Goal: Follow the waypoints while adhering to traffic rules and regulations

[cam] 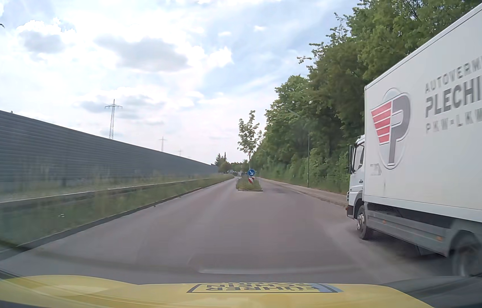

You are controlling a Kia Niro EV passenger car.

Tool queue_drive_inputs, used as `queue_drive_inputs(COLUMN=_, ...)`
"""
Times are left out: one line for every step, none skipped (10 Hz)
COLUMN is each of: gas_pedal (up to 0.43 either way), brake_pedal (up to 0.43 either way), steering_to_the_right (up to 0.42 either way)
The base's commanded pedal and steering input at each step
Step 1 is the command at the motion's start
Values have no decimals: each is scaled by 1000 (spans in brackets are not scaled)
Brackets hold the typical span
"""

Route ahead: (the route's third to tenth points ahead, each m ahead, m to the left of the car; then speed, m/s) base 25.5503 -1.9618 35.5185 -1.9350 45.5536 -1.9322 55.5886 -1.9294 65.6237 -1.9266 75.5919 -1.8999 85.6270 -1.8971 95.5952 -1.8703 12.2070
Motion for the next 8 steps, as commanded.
queue_drive_inputs(gas_pedal=79, brake_pedal=0, steering_to_the_right=48)
queue_drive_inputs(gas_pedal=79, brake_pedal=0, steering_to_the_right=48)
queue_drive_inputs(gas_pedal=79, brake_pedal=0, steering_to_the_right=48)
queue_drive_inputs(gas_pedal=79, brake_pedal=0, steering_to_the_right=48)
queue_drive_inputs(gas_pedal=79, brake_pedal=0, steering_to_the_right=48)
queue_drive_inputs(gas_pedal=79, brake_pedal=0, steering_to_the_right=48)
queue_drive_inputs(gas_pedal=79, brake_pedal=0, steering_to_the_right=48)
queue_drive_inputs(gas_pedal=59, brake_pedal=0, steering_to_the_right=48)
